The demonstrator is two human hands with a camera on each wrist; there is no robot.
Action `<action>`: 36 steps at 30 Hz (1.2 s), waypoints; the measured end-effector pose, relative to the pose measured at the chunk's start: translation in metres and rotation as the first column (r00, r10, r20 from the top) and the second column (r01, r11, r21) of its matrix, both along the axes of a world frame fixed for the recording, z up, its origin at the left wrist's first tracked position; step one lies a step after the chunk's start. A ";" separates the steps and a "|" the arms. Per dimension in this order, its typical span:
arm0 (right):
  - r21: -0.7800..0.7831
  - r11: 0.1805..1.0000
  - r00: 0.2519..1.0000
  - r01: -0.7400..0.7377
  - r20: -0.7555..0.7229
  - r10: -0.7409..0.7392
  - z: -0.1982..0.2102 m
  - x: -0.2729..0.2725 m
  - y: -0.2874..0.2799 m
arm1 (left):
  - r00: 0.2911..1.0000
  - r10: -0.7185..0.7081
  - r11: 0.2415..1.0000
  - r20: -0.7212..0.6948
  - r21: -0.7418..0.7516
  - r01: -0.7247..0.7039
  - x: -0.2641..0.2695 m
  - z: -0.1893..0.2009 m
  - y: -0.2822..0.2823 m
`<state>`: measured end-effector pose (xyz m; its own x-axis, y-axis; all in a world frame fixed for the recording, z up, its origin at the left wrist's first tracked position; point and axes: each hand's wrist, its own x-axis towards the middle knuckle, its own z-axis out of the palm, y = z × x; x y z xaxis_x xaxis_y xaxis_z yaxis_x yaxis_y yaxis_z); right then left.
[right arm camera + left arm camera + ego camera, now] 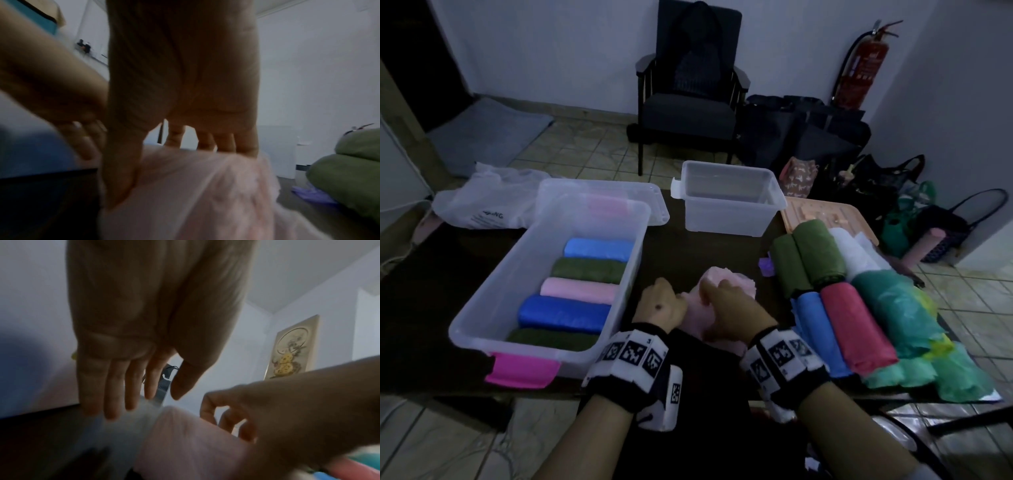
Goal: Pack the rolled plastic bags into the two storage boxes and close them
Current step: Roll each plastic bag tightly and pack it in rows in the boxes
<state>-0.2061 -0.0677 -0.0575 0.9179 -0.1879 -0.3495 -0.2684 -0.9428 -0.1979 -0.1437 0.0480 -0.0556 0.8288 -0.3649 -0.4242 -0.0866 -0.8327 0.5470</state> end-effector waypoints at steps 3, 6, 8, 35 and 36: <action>-0.134 0.987 0.985 -0.090 0.132 0.107 -0.012 -0.020 0.018 | 0.998 -0.033 0.998 -0.049 0.048 0.035 0.006 -0.003 -0.008; -0.106 0.987 0.976 -0.118 0.173 0.135 -0.017 -0.035 0.023 | 0.992 -0.094 0.993 -0.087 0.059 0.099 0.011 -0.006 -0.016; -0.003 0.998 0.981 -0.064 0.182 0.064 -0.017 -0.040 0.022 | 0.986 -0.128 0.988 -0.105 0.071 0.136 0.012 -0.006 -0.022; -0.088 0.939 0.941 -0.333 0.036 0.337 -0.010 -0.057 0.009 | 0.960 0.179 0.812 -0.217 -0.519 -0.269 0.020 0.023 -0.040; -0.083 0.939 0.940 -0.335 0.039 0.339 -0.010 -0.056 0.009 | 0.966 0.187 0.830 -0.181 -0.497 -0.254 0.020 0.026 -0.040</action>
